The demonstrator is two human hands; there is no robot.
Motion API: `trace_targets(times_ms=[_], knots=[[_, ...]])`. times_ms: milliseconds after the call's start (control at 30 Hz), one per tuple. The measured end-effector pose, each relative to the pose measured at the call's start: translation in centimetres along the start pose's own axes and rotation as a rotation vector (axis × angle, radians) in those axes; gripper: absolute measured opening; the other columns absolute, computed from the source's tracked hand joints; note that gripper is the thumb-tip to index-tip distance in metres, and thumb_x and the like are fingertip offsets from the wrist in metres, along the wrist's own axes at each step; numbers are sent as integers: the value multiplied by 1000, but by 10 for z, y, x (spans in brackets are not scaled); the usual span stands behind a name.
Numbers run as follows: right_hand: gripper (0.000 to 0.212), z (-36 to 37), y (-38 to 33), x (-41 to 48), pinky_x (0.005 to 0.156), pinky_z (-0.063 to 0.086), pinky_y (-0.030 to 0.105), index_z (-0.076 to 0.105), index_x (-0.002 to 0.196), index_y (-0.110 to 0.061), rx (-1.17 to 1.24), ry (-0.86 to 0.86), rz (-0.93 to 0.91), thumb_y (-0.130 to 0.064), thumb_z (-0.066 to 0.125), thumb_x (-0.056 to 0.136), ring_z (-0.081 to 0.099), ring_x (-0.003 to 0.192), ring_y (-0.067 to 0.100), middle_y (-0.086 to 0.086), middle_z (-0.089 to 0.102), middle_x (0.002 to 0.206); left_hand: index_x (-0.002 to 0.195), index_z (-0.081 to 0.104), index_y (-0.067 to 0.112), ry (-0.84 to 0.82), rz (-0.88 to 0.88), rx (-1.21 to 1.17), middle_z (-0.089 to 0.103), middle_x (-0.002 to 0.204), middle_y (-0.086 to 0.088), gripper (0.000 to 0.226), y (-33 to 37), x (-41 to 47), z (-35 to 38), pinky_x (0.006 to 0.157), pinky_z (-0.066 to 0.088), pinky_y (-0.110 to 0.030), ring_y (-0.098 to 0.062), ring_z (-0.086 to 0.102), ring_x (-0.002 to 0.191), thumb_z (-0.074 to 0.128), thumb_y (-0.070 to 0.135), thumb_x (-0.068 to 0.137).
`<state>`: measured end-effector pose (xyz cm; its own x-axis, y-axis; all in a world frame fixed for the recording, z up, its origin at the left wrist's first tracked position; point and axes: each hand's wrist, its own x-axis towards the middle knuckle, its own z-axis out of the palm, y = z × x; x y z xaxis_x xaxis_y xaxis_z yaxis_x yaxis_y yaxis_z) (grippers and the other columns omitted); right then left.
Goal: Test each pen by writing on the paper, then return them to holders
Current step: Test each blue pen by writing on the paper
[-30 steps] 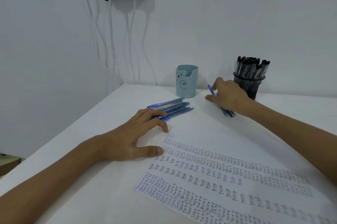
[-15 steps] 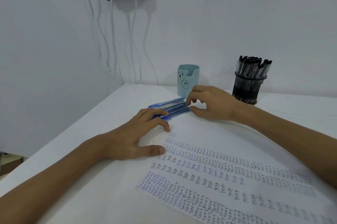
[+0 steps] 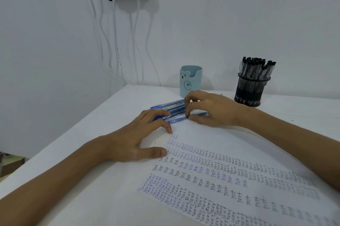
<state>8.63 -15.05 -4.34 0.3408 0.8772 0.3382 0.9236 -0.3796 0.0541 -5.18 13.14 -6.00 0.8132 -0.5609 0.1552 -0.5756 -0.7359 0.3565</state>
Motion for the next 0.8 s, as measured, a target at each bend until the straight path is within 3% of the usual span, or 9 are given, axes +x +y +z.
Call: trace_targets(times_ms=[67,167,267,333,400,467,633,733,800], knots=[[14,-1,4,3,89,39,9,65,110,-20,-35,-19,-16,-28,58,101,52,112,13,-1,58,121,135,51,41,10,3,-3,20,159,26,46,0,0,0,119,18,-14,-3,13,153,67,54,94],[19,-5,4,2,81,51,34,53,116,-19,-58,-11,109,-31,43,105,53,98,14,-1,59,109,135,51,41,3,-2,-11,19,159,28,46,1,-1,0,118,18,-13,-2,13,153,67,53,94],[10,-5,-3,-3,71,41,36,43,107,-17,16,85,242,-27,39,106,45,79,13,-1,53,91,135,50,41,7,5,-11,19,159,28,46,0,-1,0,120,20,-19,-4,12,154,67,54,94],[26,0,-8,-2,67,39,36,43,99,-20,107,167,357,-45,41,103,43,81,9,-6,51,88,135,50,41,9,12,-7,19,159,27,46,-1,-1,1,120,21,-20,-5,13,154,67,54,95],[63,5,-12,2,67,47,39,50,94,-19,157,214,478,-80,35,91,49,84,14,-4,59,94,135,50,41,14,21,-4,20,158,27,46,-2,0,1,121,22,-22,-6,14,154,67,54,95],[80,9,-15,5,65,47,41,56,81,-17,175,278,514,-93,30,81,50,78,18,2,63,86,135,50,41,19,27,-2,21,158,26,46,-3,0,1,122,22,-24,-8,14,154,68,55,95],[53,10,-16,4,65,49,46,51,66,-23,268,470,485,-71,41,88,55,76,22,5,64,76,136,50,40,15,18,-15,20,159,27,46,-3,-1,1,123,23,-27,-7,13,155,68,53,95],[46,10,-16,5,66,44,32,42,71,-32,225,452,455,-73,46,90,49,79,18,-2,58,78,136,50,40,12,17,-15,20,159,26,47,-3,-1,1,123,23,-26,-7,12,155,68,53,95],[42,12,-18,5,66,37,28,40,70,-27,248,513,402,-57,45,100,46,77,17,-2,51,77,136,50,40,17,20,-13,21,159,26,47,-3,-1,1,123,23,-27,-7,12,155,68,53,95]])
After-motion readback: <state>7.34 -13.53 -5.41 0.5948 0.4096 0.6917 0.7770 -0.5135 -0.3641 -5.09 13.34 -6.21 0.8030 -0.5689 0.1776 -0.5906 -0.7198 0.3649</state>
